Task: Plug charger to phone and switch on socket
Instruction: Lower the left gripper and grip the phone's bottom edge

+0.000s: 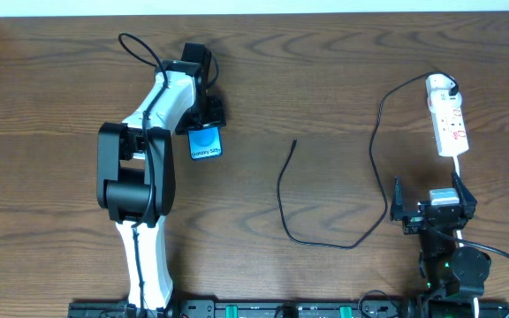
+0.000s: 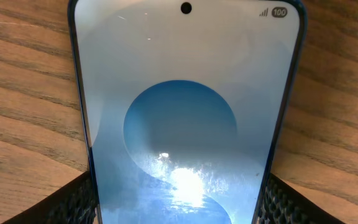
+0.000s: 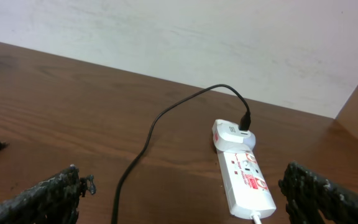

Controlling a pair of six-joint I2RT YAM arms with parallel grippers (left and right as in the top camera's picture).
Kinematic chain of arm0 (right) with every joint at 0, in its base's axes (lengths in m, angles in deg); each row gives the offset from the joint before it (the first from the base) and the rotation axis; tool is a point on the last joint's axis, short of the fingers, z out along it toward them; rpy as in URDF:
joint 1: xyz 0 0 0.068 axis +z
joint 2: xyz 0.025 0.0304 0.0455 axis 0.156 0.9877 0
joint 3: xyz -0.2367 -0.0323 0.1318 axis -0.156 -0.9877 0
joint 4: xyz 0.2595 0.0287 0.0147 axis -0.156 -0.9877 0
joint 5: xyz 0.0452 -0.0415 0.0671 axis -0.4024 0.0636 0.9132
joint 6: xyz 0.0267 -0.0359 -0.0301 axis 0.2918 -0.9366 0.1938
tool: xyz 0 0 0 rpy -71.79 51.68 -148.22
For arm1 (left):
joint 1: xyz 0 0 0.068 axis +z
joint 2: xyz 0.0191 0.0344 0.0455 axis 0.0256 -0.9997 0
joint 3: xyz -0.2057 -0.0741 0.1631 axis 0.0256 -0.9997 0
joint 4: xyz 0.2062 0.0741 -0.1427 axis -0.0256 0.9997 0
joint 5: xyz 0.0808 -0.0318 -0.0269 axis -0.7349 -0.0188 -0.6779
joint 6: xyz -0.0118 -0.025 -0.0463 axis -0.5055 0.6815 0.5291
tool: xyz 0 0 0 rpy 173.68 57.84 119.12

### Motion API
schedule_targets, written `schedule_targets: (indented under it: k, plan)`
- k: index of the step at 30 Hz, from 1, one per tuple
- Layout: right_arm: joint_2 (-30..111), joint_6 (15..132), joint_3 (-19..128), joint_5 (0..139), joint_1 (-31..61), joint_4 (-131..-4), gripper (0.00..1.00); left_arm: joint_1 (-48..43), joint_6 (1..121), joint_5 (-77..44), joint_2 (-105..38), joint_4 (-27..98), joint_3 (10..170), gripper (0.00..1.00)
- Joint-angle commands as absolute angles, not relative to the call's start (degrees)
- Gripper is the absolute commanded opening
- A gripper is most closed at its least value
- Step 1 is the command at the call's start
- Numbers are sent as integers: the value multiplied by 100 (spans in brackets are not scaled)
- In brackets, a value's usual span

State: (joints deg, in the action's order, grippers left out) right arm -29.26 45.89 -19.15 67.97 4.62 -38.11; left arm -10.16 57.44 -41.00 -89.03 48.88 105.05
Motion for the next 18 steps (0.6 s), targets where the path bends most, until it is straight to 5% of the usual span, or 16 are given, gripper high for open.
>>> schedule_targets:
  k: [1,12,18]
  plan:
    - [-2961,4541,-1919,6773,486,-3837,99,-1016,5777,-4011,-9035,4888,10289,56]
    - [-2961,4541,-1921,6773,486,-3837,99,-1016,5775,-4011,-9035,4855,10289,13]
    - [-2961,4541,-1919,6773,486,-3835,99,-1016,5742,-4013,-9030,4860,10291,8]
